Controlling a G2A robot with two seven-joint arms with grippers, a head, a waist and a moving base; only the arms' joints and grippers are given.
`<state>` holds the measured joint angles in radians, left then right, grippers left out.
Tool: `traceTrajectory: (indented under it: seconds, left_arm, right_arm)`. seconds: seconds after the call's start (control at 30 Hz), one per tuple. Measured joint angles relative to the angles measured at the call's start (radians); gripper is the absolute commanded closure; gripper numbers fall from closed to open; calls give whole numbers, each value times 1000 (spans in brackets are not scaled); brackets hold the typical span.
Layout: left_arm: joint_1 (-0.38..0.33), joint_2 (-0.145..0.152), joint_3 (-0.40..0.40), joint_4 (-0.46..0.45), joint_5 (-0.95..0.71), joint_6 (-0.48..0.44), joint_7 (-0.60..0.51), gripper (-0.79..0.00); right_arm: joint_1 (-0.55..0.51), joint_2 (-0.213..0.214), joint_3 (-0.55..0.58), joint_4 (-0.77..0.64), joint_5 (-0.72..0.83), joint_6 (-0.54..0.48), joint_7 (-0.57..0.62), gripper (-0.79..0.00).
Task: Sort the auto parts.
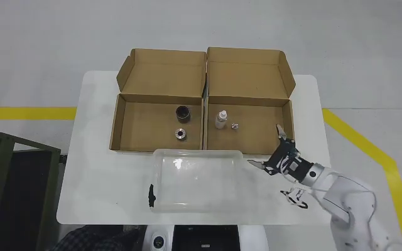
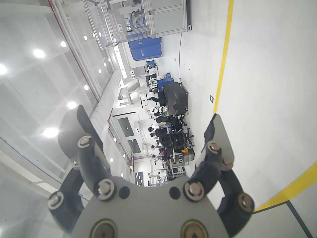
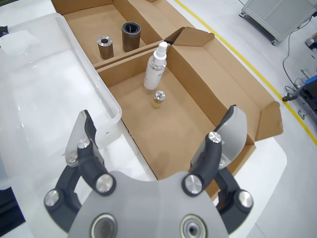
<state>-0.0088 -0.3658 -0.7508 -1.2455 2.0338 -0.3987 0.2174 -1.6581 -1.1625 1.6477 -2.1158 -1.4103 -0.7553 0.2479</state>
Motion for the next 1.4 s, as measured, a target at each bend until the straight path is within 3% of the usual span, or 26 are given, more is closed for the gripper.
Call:
traceTrajectory:
  seconds: [0.43, 1.4]
  left_arm:
    - [0, 0, 0, 0, 0, 0, 0, -785]
    - [0, 0, 0, 0, 0, 0, 0, -785]
  right_arm:
    - [-150, 13, 170, -25, 8, 27, -96, -785]
    - [-159, 15, 175, -24, 7, 31, -103, -785]
